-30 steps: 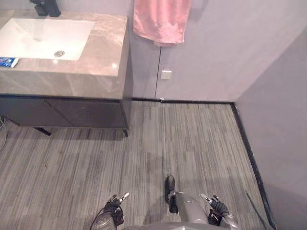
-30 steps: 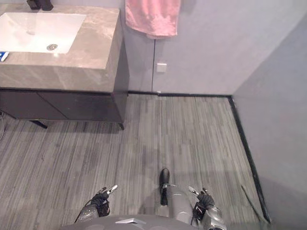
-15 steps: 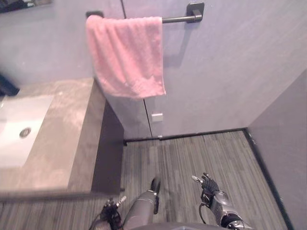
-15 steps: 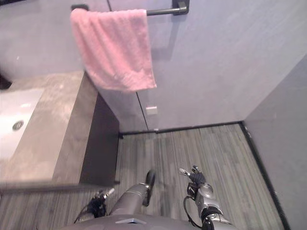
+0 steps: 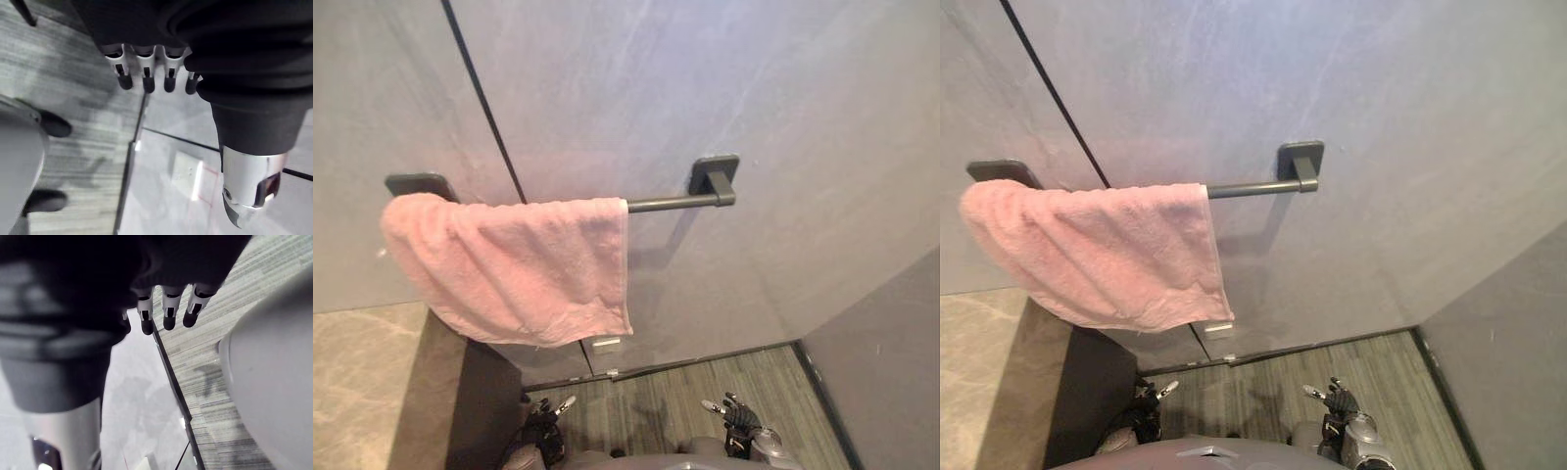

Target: Organize washtable

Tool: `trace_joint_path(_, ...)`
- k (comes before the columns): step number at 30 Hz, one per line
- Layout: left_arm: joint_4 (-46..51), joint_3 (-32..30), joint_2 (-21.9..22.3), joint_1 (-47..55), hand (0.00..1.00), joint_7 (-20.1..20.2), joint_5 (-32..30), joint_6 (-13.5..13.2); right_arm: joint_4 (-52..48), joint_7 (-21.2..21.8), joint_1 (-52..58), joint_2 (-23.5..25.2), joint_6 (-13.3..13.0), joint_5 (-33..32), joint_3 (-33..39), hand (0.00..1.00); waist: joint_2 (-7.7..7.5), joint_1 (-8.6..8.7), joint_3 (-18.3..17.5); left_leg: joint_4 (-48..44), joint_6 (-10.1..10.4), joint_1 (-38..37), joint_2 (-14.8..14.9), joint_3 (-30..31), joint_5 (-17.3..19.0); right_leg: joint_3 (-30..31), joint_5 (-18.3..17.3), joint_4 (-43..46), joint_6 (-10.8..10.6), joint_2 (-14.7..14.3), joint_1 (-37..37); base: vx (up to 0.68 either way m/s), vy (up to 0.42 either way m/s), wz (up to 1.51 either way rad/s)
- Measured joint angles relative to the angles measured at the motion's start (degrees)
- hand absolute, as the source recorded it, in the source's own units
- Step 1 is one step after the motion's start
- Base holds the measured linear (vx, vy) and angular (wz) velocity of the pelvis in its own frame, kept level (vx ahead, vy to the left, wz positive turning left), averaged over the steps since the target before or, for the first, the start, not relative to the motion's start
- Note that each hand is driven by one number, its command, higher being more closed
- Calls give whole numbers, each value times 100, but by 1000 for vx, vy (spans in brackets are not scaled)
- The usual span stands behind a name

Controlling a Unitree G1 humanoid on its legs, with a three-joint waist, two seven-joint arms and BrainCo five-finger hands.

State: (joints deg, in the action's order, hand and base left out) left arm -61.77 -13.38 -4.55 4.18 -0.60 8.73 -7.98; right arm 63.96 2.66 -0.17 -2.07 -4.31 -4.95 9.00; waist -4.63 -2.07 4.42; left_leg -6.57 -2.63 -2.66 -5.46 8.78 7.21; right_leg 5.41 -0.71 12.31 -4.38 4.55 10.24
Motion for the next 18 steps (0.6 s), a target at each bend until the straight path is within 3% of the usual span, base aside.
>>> trace_joint_path(2,-121,-21,2,43,0,-17,47,42,144,-5,-68,-60,-3,4,-37,0,146,-30,-83,-164,147,34,223,104,155,-74,-20,-206,89,-157,-168,215,-214,3)
trace_joint_path(6,-326,-19,67,53,0,-17,-13,48,140,29,-60,-236,-3,95,-397,0,429,-3,-222,-70,234,28,443,138,317,-166,89,-778,196,-335,-401,158,-102,-4)
trace_joint_path(18,-330,27,87,47,0,-92,-13,47,-340,-27,23,-354,-50,115,-1085,0,408,5,-276,20,292,41,424,249,353,-289,333,-1303,139,-305,-644,6,9,5)
